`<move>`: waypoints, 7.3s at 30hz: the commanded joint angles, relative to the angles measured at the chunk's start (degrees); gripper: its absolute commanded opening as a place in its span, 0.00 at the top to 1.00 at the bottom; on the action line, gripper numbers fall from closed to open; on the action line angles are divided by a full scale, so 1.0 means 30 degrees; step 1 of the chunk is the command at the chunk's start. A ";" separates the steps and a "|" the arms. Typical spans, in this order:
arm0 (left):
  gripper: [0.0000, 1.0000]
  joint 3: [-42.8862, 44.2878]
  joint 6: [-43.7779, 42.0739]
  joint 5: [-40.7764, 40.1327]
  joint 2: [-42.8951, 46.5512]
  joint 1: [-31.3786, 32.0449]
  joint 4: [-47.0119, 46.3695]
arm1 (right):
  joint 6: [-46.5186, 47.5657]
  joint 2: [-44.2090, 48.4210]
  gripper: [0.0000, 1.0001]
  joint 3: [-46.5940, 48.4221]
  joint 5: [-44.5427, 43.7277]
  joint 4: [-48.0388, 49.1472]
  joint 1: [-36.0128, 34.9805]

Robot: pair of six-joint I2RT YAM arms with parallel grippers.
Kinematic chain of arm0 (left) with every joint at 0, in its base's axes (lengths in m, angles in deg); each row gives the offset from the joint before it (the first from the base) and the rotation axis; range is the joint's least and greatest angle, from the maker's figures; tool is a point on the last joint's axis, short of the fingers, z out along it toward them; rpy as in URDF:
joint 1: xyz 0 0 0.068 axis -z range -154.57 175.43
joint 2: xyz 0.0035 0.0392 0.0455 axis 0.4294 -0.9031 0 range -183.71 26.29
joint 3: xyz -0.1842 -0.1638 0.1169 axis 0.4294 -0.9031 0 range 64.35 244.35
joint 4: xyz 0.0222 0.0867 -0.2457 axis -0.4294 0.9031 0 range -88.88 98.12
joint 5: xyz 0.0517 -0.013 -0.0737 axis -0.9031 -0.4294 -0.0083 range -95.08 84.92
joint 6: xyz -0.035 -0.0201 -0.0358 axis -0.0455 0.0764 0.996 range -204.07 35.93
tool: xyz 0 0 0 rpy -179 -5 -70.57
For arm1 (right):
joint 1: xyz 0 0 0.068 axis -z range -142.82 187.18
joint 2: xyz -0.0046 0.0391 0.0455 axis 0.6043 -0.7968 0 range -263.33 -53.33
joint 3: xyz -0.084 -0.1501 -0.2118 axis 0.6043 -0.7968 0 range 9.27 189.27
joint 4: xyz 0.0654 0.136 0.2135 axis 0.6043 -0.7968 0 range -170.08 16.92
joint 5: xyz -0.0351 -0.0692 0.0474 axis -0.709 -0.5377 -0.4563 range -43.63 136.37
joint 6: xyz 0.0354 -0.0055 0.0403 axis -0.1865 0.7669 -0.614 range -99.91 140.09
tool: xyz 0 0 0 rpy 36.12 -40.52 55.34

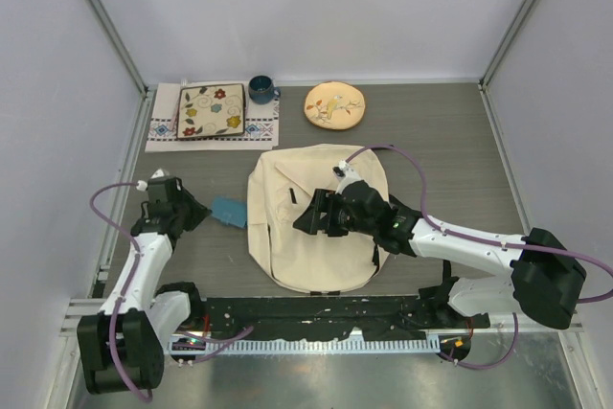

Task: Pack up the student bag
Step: Pick up the stationery from the center of the board, then adjust the student bag at the center of the board.

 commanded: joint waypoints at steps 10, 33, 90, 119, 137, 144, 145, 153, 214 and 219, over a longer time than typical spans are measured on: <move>1.00 0.3294 -0.0044 -0.0808 0.3984 0.0032 0.4087 | -0.0700 0.0331 0.24 -0.0418 0.0237 0.1751 -0.0121; 1.00 0.6432 -0.1684 1.2811 0.4659 0.0031 0.1691 | 0.1350 0.2117 0.23 -0.0009 0.0471 0.2337 -0.0121; 0.07 0.3884 0.0041 1.5810 0.1553 0.5715 -0.4550 | 0.1791 0.4548 0.91 -0.1911 0.2440 0.7729 -0.0092; 0.30 0.1071 0.4731 1.4545 0.1027 0.9347 -1.3372 | -0.0846 0.6396 0.90 -0.3758 -0.0847 0.9837 -0.0092; 0.95 0.1070 0.5376 1.4457 0.0557 0.9699 -1.4485 | -0.0964 0.6278 0.83 -0.4022 -0.0671 1.0160 -0.0092; 1.00 0.1187 0.5346 1.3990 0.0762 0.9700 -1.4281 | -0.0847 0.6688 0.43 -0.4139 -0.0875 0.9195 -0.0091; 1.00 0.1188 0.5288 1.3930 0.0821 0.9699 -1.4251 | -0.0876 0.6776 0.38 -0.4197 -0.0905 0.9106 -0.0063; 1.00 0.1597 0.4995 1.3958 0.0735 0.9699 -1.3899 | -0.1168 0.7422 0.32 -0.4988 -0.0497 0.9046 -0.0063; 0.24 0.9742 -0.1363 0.0543 -0.7674 1.2658 0.1628 | -0.1873 1.2638 0.99 -0.4669 -1.1452 -0.1647 -0.0063; 0.28 0.9801 -0.1042 -0.0513 -0.8143 1.2658 0.1073 | -0.1755 1.1816 0.99 -0.4491 -1.1160 -0.1090 -0.0063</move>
